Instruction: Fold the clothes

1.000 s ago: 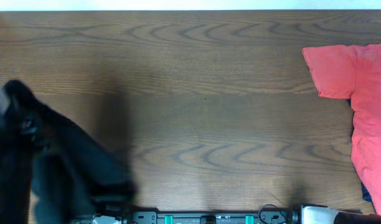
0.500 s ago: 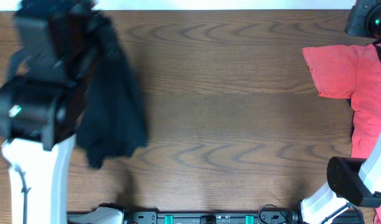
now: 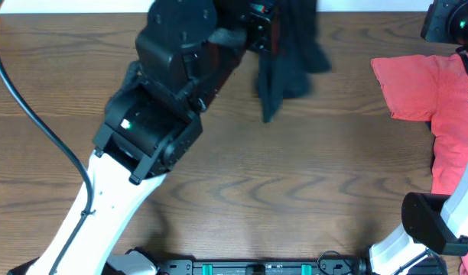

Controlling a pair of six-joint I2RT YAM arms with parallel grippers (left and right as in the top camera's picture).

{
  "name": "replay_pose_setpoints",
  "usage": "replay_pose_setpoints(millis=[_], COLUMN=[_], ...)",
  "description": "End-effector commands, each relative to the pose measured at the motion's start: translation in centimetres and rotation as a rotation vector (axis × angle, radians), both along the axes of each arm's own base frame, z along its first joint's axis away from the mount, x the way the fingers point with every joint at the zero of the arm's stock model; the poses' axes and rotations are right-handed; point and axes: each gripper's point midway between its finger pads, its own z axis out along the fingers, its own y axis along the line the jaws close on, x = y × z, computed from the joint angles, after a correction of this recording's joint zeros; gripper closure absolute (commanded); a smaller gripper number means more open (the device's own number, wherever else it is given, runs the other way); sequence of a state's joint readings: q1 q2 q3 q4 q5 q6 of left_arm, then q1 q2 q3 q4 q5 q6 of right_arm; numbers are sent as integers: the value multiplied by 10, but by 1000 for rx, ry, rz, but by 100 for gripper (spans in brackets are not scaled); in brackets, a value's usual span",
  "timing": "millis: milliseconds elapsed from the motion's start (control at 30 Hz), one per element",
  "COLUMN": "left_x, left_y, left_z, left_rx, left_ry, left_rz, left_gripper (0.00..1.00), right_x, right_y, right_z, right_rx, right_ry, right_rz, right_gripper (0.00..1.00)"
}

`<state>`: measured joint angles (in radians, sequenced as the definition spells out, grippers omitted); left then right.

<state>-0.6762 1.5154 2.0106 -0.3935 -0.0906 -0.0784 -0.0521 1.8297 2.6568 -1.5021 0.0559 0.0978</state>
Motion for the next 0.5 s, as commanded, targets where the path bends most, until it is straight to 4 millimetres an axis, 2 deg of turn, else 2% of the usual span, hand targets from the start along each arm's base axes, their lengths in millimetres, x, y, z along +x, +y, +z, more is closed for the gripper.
replay_pose_setpoints(millis=[0, 100, 233, 400, 467], left_x=[7, 17, 35, 57, 64], left_y=[25, 44, 69, 85, 89], left_z=[10, -6, -41, -80, -88], left_rx=[-28, 38, 164, 262, 273], left_ry=[-13, 21, 104, 202, 219], left_rz=[150, 275, 420, 480, 495], left_gripper=[94, 94, 94, 94, 94], right_x=[-2, 1, 8, 15, 17], right_y=[4, 11, 21, 42, 52], right_z=[6, 2, -6, -22, -29], right_rx=[3, 21, 34, 32, 24], right_ry=[-18, -7, 12, 64, 89], right_rz=[25, 60, 98, 157, 186], right_gripper=[99, 99, 99, 99, 99])
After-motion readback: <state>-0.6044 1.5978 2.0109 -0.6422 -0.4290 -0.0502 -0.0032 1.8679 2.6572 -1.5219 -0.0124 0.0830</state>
